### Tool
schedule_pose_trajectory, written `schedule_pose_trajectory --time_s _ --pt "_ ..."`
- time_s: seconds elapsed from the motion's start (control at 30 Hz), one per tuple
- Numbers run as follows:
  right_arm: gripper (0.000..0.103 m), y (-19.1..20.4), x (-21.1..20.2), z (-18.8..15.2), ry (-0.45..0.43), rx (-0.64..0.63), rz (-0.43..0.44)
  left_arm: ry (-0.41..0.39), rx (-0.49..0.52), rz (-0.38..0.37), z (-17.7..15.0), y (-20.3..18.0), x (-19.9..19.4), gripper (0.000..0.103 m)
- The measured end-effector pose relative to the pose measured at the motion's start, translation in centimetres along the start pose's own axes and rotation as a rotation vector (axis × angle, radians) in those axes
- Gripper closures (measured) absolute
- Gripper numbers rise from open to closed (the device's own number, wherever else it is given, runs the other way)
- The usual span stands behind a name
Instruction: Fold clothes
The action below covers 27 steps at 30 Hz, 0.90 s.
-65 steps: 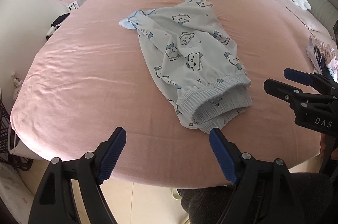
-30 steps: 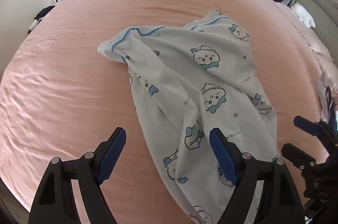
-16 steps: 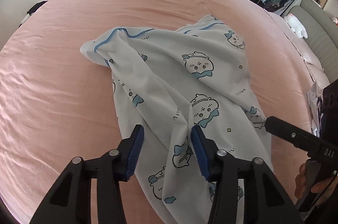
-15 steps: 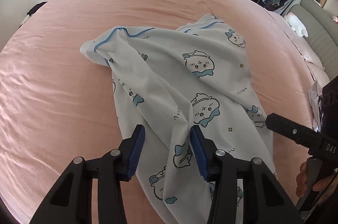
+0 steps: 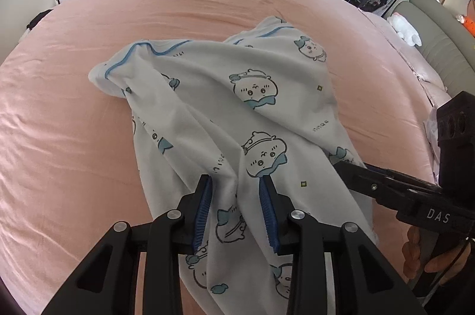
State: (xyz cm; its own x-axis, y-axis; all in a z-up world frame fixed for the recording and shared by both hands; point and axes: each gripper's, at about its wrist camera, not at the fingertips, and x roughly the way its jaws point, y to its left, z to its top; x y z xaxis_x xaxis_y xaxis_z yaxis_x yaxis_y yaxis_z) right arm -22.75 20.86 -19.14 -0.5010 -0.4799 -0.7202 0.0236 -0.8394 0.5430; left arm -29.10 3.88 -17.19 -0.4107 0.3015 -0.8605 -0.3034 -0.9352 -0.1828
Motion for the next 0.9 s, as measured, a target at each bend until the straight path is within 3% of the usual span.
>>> schedule_pose_trajectory --time_s 0.03,0.1,0.23,0.6,0.77,0.9 --pt "0.064 0.1 0.1 0.0 0.002 -0.008 0.001 0.006 -0.002 0.006 -0.2 0.1 0.2 0.073" --pt "0.064 0.4 0.3 0.0 0.007 -0.023 0.002 0.01 -0.016 0.009 -0.4 0.4 0.4 0.077" --pt "0.066 0.4 0.7 0.0 0.007 -0.007 0.012 -0.006 -0.036 0.021 -0.6 0.9 -0.1 0.094" --pt "0.067 1.4 1.0 -0.4 0.007 -0.068 -0.054 -0.028 -0.058 0.024 -1.2 1.8 -1.2 0.098" --pt "0.088 2.5 0.9 -0.5 -0.011 -0.101 -0.084 -0.033 -0.122 0.018 -1.7 3.2 -1.7 0.098" --pt "0.094 3.7 0.7 -0.5 -0.02 -0.162 -0.109 -0.035 -0.17 -0.012 -2.4 4.2 -2.1 0.098"
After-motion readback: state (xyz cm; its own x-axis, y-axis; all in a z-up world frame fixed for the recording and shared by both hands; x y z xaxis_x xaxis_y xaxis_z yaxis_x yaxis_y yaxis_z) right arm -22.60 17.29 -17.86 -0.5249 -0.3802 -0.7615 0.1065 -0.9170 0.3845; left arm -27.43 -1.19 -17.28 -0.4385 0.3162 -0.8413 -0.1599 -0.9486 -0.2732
